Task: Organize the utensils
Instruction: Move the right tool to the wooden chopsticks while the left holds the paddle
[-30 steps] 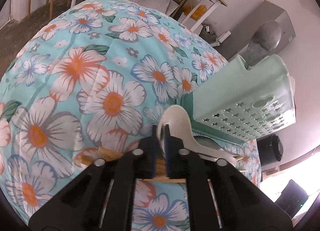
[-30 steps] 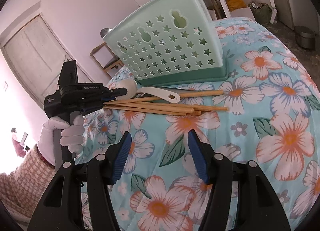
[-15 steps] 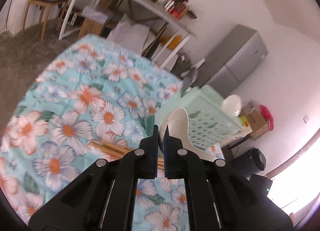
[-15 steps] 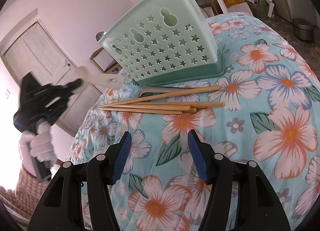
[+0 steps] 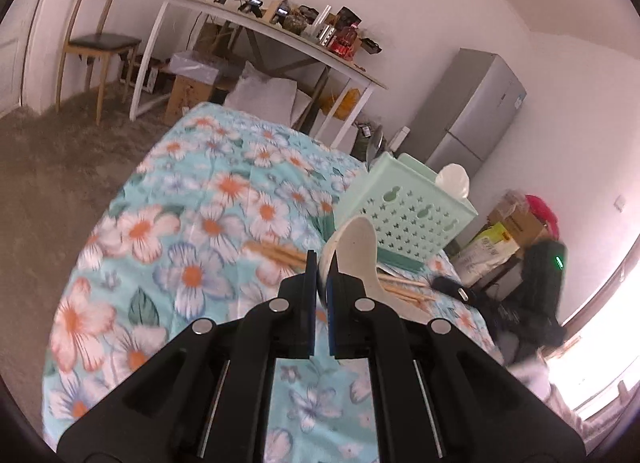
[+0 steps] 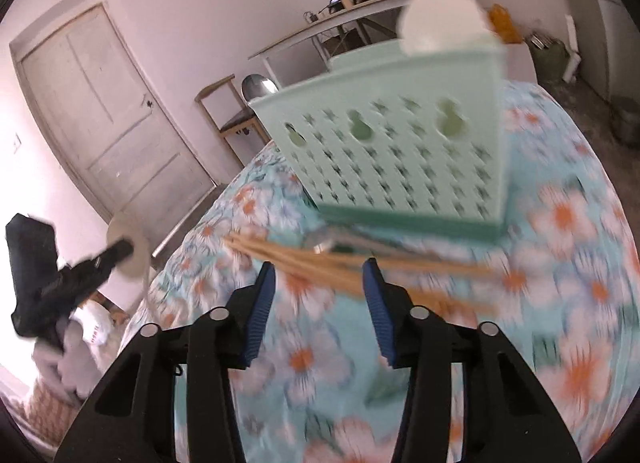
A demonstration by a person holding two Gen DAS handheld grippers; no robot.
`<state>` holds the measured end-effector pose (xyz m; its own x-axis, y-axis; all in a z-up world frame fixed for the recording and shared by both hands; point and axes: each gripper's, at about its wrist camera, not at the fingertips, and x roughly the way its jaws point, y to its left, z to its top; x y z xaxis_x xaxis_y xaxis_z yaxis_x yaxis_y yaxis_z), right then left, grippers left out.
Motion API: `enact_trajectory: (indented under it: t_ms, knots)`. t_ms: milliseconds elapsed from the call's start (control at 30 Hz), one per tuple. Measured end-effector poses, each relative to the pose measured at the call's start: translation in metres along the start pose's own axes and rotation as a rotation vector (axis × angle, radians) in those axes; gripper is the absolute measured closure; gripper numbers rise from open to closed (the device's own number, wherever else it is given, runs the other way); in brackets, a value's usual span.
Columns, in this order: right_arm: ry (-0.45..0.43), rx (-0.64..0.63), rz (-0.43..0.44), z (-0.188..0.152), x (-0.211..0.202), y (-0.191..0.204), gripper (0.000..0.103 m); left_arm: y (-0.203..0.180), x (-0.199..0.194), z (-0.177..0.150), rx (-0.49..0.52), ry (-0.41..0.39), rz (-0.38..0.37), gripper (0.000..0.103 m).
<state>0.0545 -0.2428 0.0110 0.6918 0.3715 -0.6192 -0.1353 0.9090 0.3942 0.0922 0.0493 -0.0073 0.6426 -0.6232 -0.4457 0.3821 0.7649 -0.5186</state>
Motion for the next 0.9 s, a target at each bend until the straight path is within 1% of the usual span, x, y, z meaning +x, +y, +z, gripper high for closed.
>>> enact_trajectory:
  t_ms: [67,100,133,233,367,533,667,800,900]
  knots:
    - [0.018,-0.039,-0.032,0.013,0.019,0.006,0.065,0.002,-0.003,-0.005,-0.011,-0.004,-0.031,0.1]
    - [0.043,-0.042,-0.043,0.019,0.033,0.007,0.066,0.005,-0.003,-0.006,-0.018,-0.007,-0.05,0.1]
    - [0.063,-0.042,-0.055,0.023,0.043,0.005,0.069,0.006,-0.004,-0.008,-0.024,-0.011,-0.07,0.1]
    - [0.127,-0.057,-0.112,0.024,0.069,0.004,0.072,0.01,-0.006,-0.011,-0.029,-0.023,-0.088,0.1]
    - [0.135,-0.077,-0.141,0.02,0.073,0.008,0.073,0.019,-0.009,-0.014,-0.043,-0.037,-0.096,0.1]
    - [0.175,-0.107,-0.175,0.012,0.073,0.017,0.073,0.032,-0.008,-0.015,-0.07,-0.043,-0.103,0.1]
    - [0.205,-0.082,-0.169,0.015,0.076,0.017,0.072,0.036,-0.01,-0.016,-0.072,-0.049,-0.106,0.1]
    - [0.24,-0.077,-0.18,0.021,0.087,0.019,0.072,0.041,-0.015,-0.017,-0.085,-0.06,-0.104,0.1]
    - [0.28,-0.021,-0.13,0.017,0.097,0.015,0.07,0.044,-0.02,-0.018,-0.089,-0.071,-0.099,0.1]
